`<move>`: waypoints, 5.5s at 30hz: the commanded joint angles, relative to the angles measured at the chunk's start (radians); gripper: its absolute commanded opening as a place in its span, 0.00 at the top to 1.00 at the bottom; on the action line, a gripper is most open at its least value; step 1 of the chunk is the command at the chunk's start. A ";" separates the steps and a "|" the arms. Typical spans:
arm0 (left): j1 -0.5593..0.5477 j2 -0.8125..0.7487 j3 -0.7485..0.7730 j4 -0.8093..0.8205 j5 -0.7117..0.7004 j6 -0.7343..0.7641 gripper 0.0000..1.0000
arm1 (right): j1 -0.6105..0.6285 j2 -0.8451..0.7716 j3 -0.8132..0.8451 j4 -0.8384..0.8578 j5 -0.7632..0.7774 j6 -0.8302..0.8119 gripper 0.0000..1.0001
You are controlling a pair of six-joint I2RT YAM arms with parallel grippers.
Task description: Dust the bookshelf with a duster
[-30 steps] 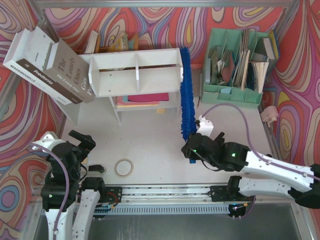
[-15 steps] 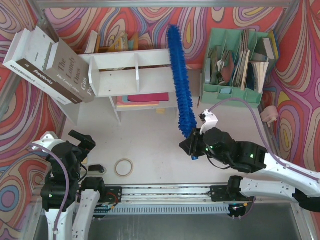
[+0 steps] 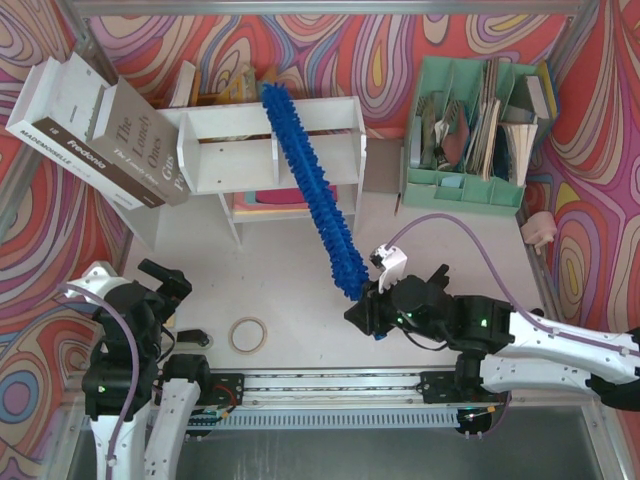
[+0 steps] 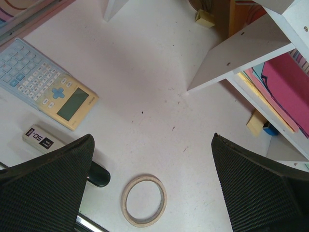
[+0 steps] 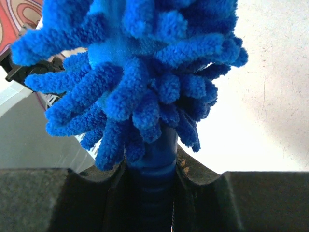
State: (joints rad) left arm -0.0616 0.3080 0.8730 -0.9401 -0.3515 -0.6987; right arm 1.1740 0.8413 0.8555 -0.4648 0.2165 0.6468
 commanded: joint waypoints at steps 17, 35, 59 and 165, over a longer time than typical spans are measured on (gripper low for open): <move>0.005 0.018 -0.014 0.011 -0.003 0.012 0.02 | 0.258 0.111 -0.135 0.189 0.186 -0.124 1.00; 0.005 0.017 -0.014 0.011 -0.004 0.010 0.02 | 0.293 0.147 -0.211 -0.022 0.210 0.113 1.00; 0.005 0.011 -0.015 0.010 -0.003 0.010 0.02 | 0.256 0.426 -0.029 0.137 0.269 0.068 1.00; 0.005 0.014 -0.017 0.017 0.004 0.012 0.01 | 0.135 0.352 -0.072 -0.009 0.442 0.449 1.00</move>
State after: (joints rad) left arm -0.0616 0.3199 0.8730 -0.9398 -0.3511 -0.6987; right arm 1.3140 1.1492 0.8040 -0.5999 0.6342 1.1324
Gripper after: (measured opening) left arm 0.984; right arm 0.339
